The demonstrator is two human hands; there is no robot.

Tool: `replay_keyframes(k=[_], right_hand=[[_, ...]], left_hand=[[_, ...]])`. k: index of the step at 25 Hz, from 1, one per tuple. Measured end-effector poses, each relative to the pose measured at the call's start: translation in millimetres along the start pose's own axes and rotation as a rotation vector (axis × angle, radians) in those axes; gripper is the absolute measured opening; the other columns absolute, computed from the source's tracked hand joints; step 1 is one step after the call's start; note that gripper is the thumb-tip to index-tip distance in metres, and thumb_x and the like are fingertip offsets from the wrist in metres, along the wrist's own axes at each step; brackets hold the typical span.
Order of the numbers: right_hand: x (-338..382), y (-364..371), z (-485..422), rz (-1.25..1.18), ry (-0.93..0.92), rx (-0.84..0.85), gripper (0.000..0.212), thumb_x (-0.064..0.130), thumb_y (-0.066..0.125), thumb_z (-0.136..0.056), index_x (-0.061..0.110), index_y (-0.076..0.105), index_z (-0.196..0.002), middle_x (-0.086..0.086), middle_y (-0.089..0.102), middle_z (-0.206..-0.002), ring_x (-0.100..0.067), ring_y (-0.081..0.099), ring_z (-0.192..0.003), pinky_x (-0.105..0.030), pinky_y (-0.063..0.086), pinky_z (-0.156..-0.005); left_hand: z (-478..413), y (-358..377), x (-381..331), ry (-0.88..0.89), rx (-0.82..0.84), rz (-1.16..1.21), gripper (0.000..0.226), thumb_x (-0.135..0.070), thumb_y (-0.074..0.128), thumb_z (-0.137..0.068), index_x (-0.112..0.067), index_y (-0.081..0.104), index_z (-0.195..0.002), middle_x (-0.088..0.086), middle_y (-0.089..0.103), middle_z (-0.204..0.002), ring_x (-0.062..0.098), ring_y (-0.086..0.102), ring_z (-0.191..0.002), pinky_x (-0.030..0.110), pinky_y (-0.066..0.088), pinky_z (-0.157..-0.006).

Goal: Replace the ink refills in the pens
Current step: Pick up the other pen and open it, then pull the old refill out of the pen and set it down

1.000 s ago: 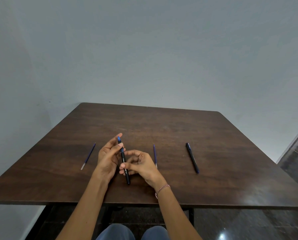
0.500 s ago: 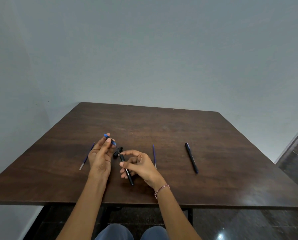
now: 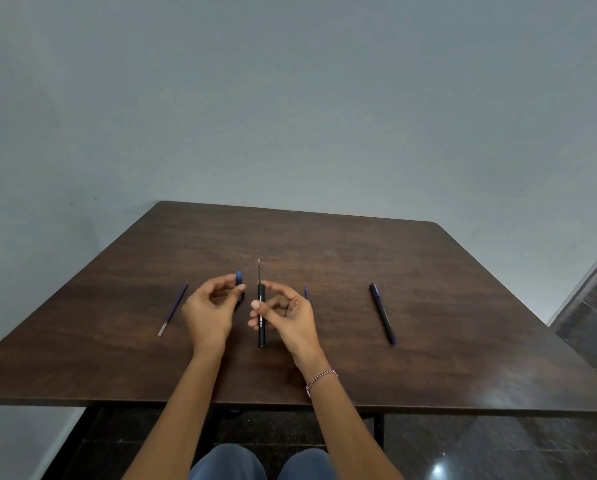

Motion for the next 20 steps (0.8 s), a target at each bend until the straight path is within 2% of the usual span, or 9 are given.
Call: replay_keyframes(k=[2,6,10,11,16,20], right_hand=[[3.2,-5.9,-0.5,-0.019,-0.053,-0.069,0.038,0.005,0.070,-0.083,0.020,0.059,-0.116,-0.008,0.072,-0.073,-0.019,0.071,-0.065,-0.027,0.057,-0.069],[7.4,-17.3,0.4,-0.046,-0.105,-0.178,0.055,0.006,0.069,-0.084,0.026,0.045,-0.129,-0.010,0.072,-0.075,-0.019,0.070,-0.063,-0.030,0.058,-0.071],[7.1,-21.2,1.0,-0.038,-0.121,-0.211,0.057,0.010,0.071,-0.083,0.031,0.043,-0.128,-0.010,0.073,-0.078,-0.020,0.071,-0.066,-0.029,0.058,-0.072],[6.8,-21.5,1.0,-0.035,-0.125,-0.215,0.056,0.011,0.071,-0.083,0.029,0.043,-0.128,-0.009,0.073,-0.078,-0.021,0.071,-0.066,-0.027,0.057,-0.071],[5.0,-22.7,-1.0,-0.016,-0.130,-0.226,0.054,0.012,0.073,-0.083,0.026,0.045,-0.127,-0.008,0.073,-0.076,-0.019,0.072,-0.068,-0.024,0.056,-0.068],[2.0,-18.5,-3.1,0.023,-0.114,-0.180,0.049,0.011,0.073,-0.082,0.023,0.048,-0.122,-0.010,0.073,-0.077,-0.025,0.072,-0.066,-0.033,0.059,-0.070]], left_hand=[[3.4,11.9,-5.8,0.081,0.104,-0.188,0.023,-0.007,0.076,-0.074,-0.017,0.074,-0.095,-0.008,0.069,-0.083,-0.006,0.061,-0.074,0.000,0.043,-0.067],[10.7,29.4,-9.9,0.178,0.272,-0.358,0.021,-0.005,0.074,-0.074,-0.013,0.075,-0.094,-0.002,0.070,-0.083,-0.003,0.058,-0.071,0.004,0.042,-0.065],[14.6,41.3,-8.3,0.234,0.406,-0.584,0.018,-0.010,0.072,-0.078,-0.013,0.074,-0.095,0.005,0.069,-0.088,0.015,0.062,-0.077,0.030,0.053,-0.072],[15.0,42.0,-7.5,0.229,0.417,-0.608,0.017,-0.012,0.072,-0.078,-0.013,0.073,-0.096,0.006,0.068,-0.089,0.018,0.063,-0.078,0.033,0.053,-0.073],[14.6,37.4,-16.3,0.289,0.329,-0.557,0.012,-0.014,0.072,-0.079,-0.012,0.074,-0.091,0.003,0.069,-0.084,0.012,0.059,-0.075,0.025,0.047,-0.068],[13.5,23.2,-23.0,0.259,0.177,-0.384,0.009,-0.013,0.072,-0.081,-0.011,0.074,-0.089,-0.003,0.068,-0.080,0.002,0.056,-0.072,0.008,0.038,-0.067]])
Point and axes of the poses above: each hand's wrist, its own z-axis away from the middle knuckle, its own y-axis out of the palm, x = y × z, the point moved 7 cm from there along -z, towards the middle knuckle
